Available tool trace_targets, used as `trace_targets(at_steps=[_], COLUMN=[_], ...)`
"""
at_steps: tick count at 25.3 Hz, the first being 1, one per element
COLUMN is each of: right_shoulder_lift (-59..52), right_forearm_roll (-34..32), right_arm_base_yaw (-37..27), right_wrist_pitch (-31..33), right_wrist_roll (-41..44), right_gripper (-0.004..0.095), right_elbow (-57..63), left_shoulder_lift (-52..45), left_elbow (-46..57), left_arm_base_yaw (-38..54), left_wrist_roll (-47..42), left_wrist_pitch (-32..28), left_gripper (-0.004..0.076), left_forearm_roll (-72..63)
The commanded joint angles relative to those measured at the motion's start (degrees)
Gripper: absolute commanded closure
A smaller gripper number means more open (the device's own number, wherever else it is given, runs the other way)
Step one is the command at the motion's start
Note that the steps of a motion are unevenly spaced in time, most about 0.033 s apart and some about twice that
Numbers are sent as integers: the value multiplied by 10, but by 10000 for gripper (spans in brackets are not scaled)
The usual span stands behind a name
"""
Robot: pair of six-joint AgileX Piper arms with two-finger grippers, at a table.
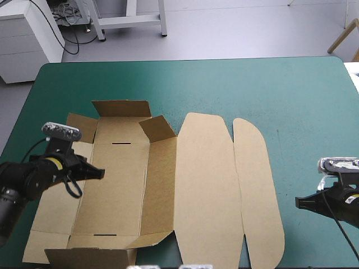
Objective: Fold the box
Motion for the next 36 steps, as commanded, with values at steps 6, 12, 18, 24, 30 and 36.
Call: trace_targets(at_steps=[6,12,18,24,30,36], right_shoulder_lift=[-1,-1,-1,-1,-1,-1], right_forearm_roll=[18,25,24,24,24,24], right_arm_base_yaw=[-1,21,22,22,22,22], right_wrist_pitch=[-26,-26,-31,-31,-31,-33], right_wrist_roll=[-8,-23,-27,-29,-31,-31], right_gripper=[927,927,928,927,927,927], right_elbow=[-15,-15,-15,-15,-15,-15], left_shoulder_lift=[149,150,143,140,126,126], left_elbow=[-169,-196,-195,-191,-132,-63], left_arm_base_yaw=[292,499,598,599,599,599], left_wrist_roll=[68,225,315,354,393,440], left_wrist_pitch=[-7,191,241,241,242,242], left_gripper=[734,734,734,734,734,734], left_forearm_roll=[-179,-187,-269,-260,-230,-253])
